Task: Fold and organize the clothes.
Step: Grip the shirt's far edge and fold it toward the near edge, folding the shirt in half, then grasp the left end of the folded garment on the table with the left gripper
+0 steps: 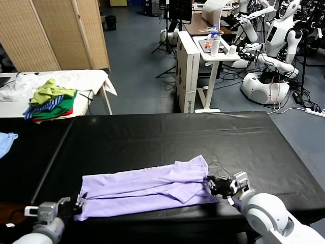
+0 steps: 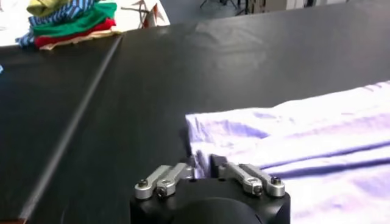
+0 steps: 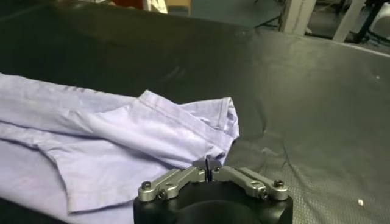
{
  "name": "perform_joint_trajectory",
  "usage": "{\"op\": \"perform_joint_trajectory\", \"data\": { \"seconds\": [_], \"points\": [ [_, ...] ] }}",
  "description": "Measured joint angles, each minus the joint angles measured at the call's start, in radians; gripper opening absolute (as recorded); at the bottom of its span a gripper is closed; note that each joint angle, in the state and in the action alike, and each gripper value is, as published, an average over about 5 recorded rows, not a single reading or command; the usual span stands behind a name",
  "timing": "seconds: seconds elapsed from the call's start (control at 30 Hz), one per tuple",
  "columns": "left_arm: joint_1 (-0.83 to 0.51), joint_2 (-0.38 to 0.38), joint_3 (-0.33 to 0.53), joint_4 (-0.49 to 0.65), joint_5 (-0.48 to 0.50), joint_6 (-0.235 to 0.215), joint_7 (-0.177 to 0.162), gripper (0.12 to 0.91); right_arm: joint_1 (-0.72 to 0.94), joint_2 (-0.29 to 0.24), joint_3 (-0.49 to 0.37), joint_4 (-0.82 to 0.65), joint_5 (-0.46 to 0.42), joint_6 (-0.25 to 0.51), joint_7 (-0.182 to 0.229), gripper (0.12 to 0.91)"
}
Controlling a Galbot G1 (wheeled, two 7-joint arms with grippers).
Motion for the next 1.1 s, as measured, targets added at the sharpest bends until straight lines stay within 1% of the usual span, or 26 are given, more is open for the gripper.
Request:
{"op": "perform_joint_trajectory", "data": {
  "seconds": [0.03,0.07,0.1,0.13,0.2,0.27,0.37,0.5,0.63,0.83,1.1],
  "points": [
    [0.001,-0.002,-0.006,-0.006,-0.001,-0.001,0.0,0.816,-0.002,0.001,0.006,0.007,0.002,0.0,0.003,0.764],
    [0.0,-0.004,-0.012,-0.011,-0.003,-0.004,0.0,0.853,-0.003,0.003,0.011,0.013,0.004,0.0,0.006,0.807],
    [-0.003,-0.005,-0.017,-0.015,-0.008,-0.007,0.0,0.873,-0.003,0.007,0.014,0.016,0.005,0.0,0.01,0.852],
    [-0.008,-0.006,-0.022,-0.017,-0.015,-0.013,0.0,0.893,0.001,0.011,0.015,0.017,0.006,0.0,0.016,0.879],
    [-0.023,-0.008,-0.027,-0.013,-0.034,-0.028,-0.001,0.903,0.012,0.025,0.013,0.011,0.007,0.002,0.03,0.9],
    [-0.045,-0.011,-0.026,-0.001,-0.059,-0.043,-0.004,0.906,0.03,0.044,0.006,-0.007,0.004,0.015,0.045,0.905],
    [-0.091,-0.013,-0.015,0.025,-0.106,-0.062,-0.013,0.907,0.066,0.081,-0.008,-0.053,-0.006,0.058,0.065,0.907],
    [-0.153,-0.009,0.008,0.064,-0.152,-0.074,-0.019,0.907,0.124,0.137,-0.029,-0.124,-0.02,0.088,0.079,0.907],
    [-0.197,-0.01,0.035,0.099,-0.163,-0.075,-0.019,0.907,0.168,0.181,-0.044,-0.184,-0.032,0.096,0.08,0.907],
    [-0.228,-0.014,0.062,0.138,-0.159,-0.077,-0.018,0.907,0.198,0.223,-0.059,-0.247,-0.051,0.102,0.076,0.9],
    [-0.237,-0.022,0.067,0.175,-0.158,-0.08,-0.017,0.907,0.206,0.272,-0.069,-0.294,-0.073,0.103,0.074,0.838]
  ]
}}
